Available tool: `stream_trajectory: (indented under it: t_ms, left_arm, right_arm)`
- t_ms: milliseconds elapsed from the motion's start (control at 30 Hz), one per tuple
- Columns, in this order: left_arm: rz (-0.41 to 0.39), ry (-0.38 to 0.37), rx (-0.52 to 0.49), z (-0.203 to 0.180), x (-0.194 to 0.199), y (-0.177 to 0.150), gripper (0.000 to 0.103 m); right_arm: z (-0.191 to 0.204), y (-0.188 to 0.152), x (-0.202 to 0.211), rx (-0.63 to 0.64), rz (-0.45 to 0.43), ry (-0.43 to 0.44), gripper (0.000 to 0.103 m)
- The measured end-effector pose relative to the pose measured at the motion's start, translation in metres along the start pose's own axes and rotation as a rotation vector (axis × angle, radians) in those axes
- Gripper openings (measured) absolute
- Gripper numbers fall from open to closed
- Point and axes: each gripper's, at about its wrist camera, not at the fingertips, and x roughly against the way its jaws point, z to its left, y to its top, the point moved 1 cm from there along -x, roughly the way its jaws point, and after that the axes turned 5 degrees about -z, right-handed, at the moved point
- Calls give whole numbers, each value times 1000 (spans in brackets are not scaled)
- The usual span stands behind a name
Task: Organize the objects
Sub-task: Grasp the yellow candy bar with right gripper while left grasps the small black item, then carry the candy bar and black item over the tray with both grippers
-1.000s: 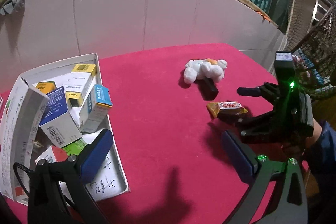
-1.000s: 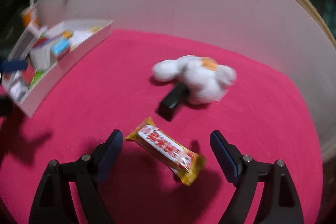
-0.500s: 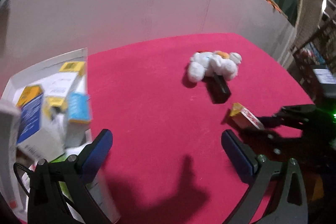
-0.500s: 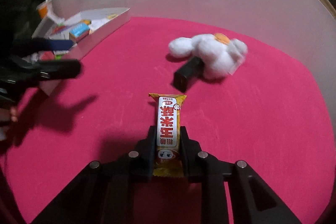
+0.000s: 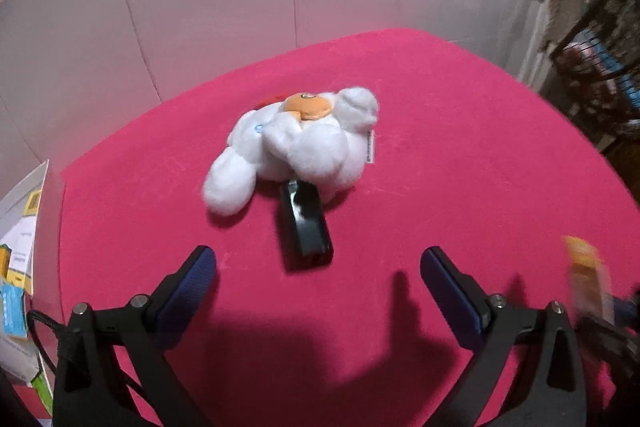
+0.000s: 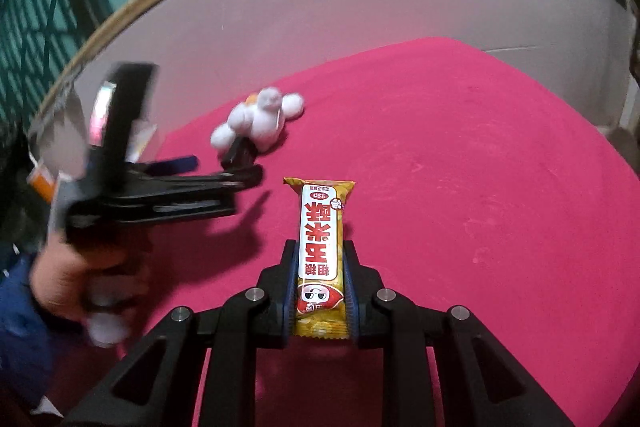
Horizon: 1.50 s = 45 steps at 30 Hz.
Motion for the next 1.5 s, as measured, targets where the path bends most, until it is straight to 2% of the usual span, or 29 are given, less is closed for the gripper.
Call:
stream_trajectory:
  t_ms: [67,100,167,267,433,600,867,1133,1500]
  left_arm:
    - [28,12,34,2,-10,1,62]
    - [23,9,65,6,-12,0,61]
    - [3,25,74,12,-9,-1,39]
    - [-11,10,96,23,-4,-6,22]
    - [-48,-15,124,43,17,-24,20]
    - [-88,-45,124,43,49,-47,20]
    - [-197,-68,22,21,105,-69,20]
    - [-250,-98,20,28,141,-74,20]
    - [-297,-78,73,53,164,-81,20]
  right_arm:
    - [-7,2,10,-18,-14,7,22]
    - [-10,2,16,-21,-22,7,22]
    - [-10,1,21,-30,-35,8,22]
    - [-10,-1,23,-51,-48,16,22]
    - [0,-6,19,-58,-57,15,22]
    - [11,-12,20,-56,-59,10,22]
    - [40,-13,27,-9,-85,-5,22]
    - [76,-9,35,48,-100,8,22]
    - [123,-8,35,118,-101,39,22]
